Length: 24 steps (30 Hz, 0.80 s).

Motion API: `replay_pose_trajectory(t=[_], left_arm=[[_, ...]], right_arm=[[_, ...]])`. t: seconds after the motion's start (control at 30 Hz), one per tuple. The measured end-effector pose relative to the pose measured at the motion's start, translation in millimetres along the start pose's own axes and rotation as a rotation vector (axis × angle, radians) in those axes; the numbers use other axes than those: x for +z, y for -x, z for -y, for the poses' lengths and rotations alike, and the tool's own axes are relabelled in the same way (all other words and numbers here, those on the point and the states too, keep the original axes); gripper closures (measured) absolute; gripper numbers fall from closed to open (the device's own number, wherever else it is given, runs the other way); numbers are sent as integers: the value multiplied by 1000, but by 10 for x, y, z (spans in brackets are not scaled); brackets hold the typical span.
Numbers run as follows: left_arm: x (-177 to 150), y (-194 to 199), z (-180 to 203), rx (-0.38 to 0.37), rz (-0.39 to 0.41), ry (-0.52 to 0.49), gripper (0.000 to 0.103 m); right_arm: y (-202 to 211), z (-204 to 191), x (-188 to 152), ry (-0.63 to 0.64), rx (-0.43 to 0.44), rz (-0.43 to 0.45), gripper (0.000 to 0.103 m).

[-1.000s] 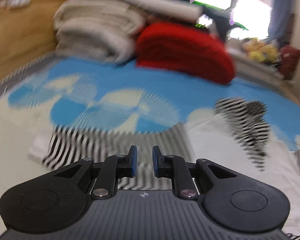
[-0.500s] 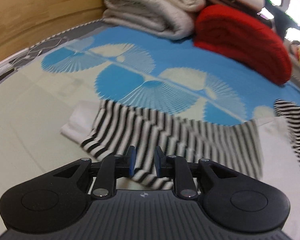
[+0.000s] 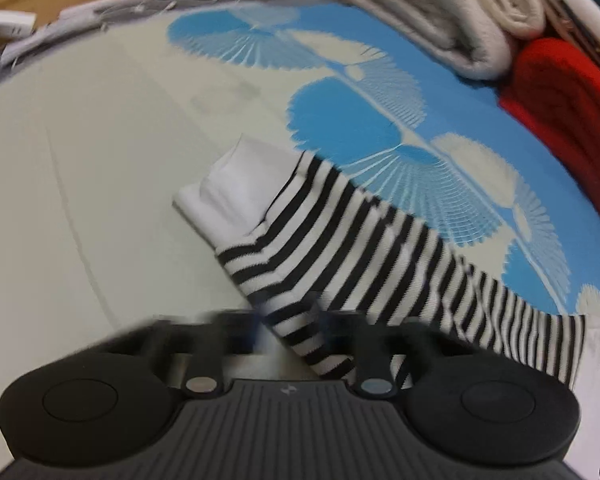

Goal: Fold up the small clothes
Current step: 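Grasp the striped sleeve cuff with the left gripper and lift it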

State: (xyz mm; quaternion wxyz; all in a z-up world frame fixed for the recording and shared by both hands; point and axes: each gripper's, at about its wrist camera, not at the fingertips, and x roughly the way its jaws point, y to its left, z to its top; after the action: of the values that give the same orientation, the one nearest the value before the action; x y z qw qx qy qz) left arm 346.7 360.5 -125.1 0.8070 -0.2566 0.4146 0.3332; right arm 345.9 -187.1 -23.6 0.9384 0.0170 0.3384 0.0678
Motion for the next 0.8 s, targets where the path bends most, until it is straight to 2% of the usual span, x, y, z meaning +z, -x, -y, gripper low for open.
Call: replay_pose_trajectory(t=[0.07, 0.1, 0.17, 0.23, 0.27, 0.37, 0.4, 0.43, 0.5, 0.57, 0.6, 0.63, 0.7, 0.8], left_arm=[[-31, 70, 87, 61, 57, -32, 103], [-40, 154, 173, 69, 97, -60, 103], [-45, 385, 364, 27, 180, -101, 103], [-105, 699, 649, -68, 262, -149, 103], [-168, 880, 832, -143, 290, -180, 103], [-375, 1256, 1278, -390, 297, -248, 103], [-428, 1298, 1371, -424, 285, -264, 103], [-462, 1291, 1437, -423, 272, -281, 99], [-454, 1140, 1427, -333, 253, -270, 97], [-368, 915, 1228, -198, 234, -203, 77], [-299, 788, 1081, -140, 213, -149, 61], [-237, 685, 921, -98, 198, -98, 57], [-113, 496, 598, -27, 161, -7, 55], [34, 257, 209, 7, 89, 89, 54]], right_arm=[[-7, 69, -5, -15, -13, -6, 45], [-6, 108, -9, -26, -16, -8, 45], [-8, 180, -20, -50, -19, -17, 45], [-14, 256, -38, -73, -23, -28, 46], [-19, 288, -48, -80, -26, -34, 47], [-32, 414, -81, -117, -32, -53, 54], [-33, 451, -95, -128, -34, -57, 55], [-37, 484, -104, -140, -41, -62, 55], [-40, 537, -118, -159, -54, -71, 55], [-33, 572, -125, -173, -55, -73, 55], [-30, 580, -125, -178, -58, -74, 53], [-31, 590, -125, -182, -60, -78, 48], [-41, 612, -121, -192, -58, -85, 45], [-70, 623, -127, -194, -57, -99, 45]])
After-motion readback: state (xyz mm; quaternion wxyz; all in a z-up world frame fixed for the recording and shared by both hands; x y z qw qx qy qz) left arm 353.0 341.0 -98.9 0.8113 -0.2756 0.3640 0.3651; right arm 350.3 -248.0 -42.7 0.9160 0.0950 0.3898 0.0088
